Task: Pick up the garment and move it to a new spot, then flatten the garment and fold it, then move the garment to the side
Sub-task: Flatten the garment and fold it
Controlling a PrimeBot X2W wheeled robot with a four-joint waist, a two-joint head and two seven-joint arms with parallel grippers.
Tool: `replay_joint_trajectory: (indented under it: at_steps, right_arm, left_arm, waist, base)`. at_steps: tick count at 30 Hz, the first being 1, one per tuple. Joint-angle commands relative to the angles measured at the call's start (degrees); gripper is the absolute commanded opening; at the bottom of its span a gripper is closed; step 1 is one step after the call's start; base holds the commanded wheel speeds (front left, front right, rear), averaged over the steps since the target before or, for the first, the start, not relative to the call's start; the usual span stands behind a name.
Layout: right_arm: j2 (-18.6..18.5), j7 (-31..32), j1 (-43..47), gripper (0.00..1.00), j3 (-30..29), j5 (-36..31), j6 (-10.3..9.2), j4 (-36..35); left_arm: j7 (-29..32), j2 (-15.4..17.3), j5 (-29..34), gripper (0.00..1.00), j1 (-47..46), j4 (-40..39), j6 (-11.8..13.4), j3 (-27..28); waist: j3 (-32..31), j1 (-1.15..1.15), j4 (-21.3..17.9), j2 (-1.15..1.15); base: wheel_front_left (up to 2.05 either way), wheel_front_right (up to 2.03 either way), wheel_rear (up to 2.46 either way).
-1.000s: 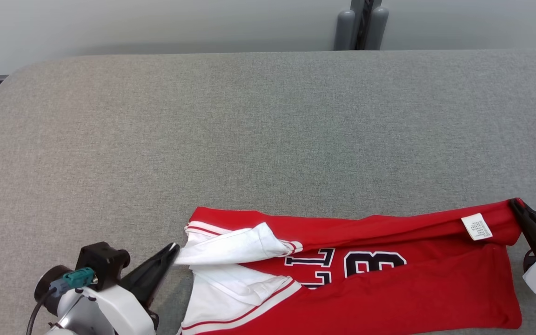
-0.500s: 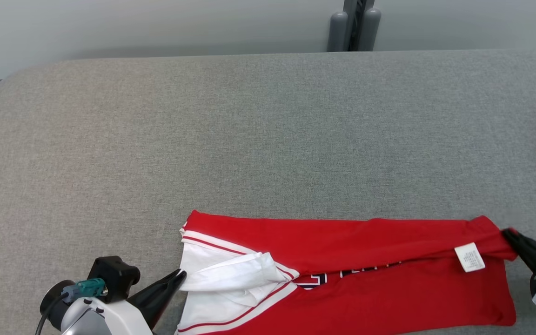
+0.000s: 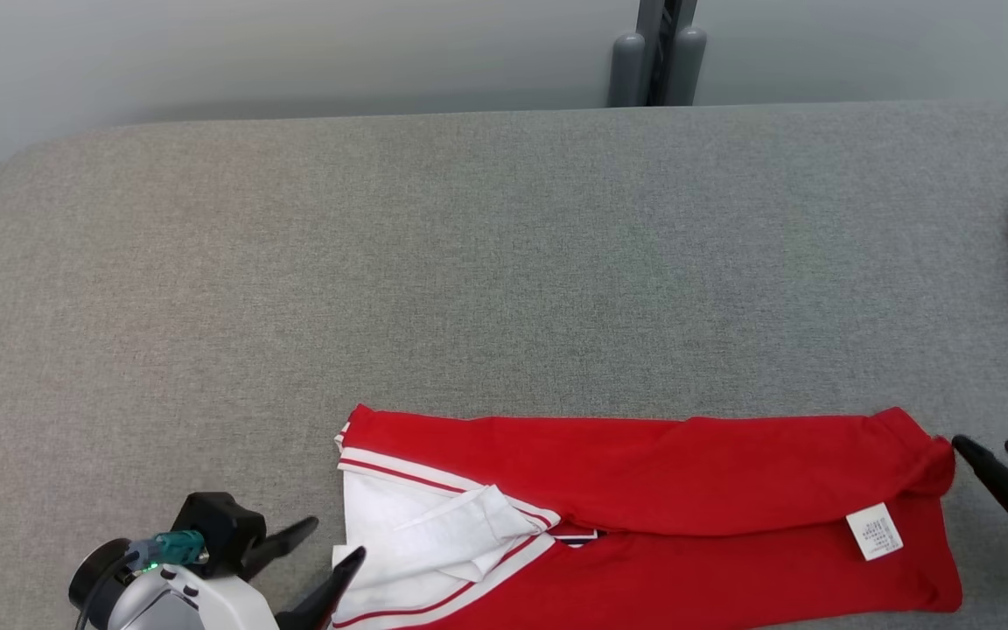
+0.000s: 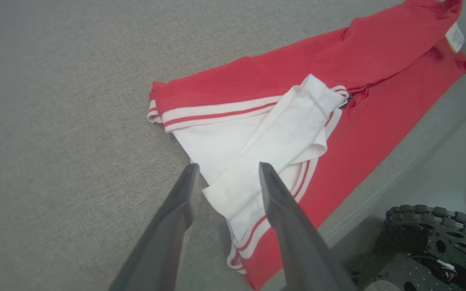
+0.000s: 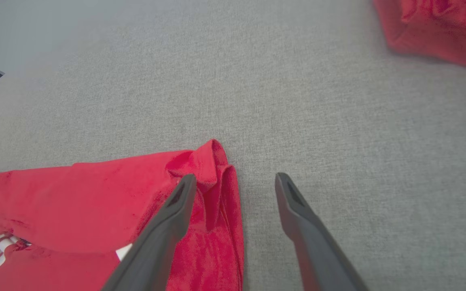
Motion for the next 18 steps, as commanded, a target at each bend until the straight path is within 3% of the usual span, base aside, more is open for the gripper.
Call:
replay_joint_trajectory:
  at_steps: [1, 9, 18]
  right_arm:
    - [0.16, -0.71, -0.62, 1.0, -0.64, -0.67, -0.02, -0.39]
    - [5.36, -1.97, 0.25, 1.0, -6.46, -5.16, -0.02, -4.82]
    - [11.14, -11.58, 1.08, 1.0, -9.63, -12.8, -0.02, -9.48]
  left_arm:
    - [-0.44, 0.11, 0.48, 1.0, -0.31, -0.22, 0.36, 0.42]
    - [-4.42, -1.84, 1.54, 1.0, -2.62, 0.41, 3.17, 3.23]
    - [-17.82, -9.96, 2.49, 1.0, -3.94, 4.36, 8.98, 9.01]
  waist:
    - [-0.12, 0.0, 0.03, 0.0]
    - [-1.14, 0.0, 0.16, 0.0]
    - [-2.44, 0.0, -0.44, 0.0]
  base:
    - [0.0, 0.0, 0.0]
    - [0.0, 0.0, 0.0]
    - [0.0, 0.0, 0.0]
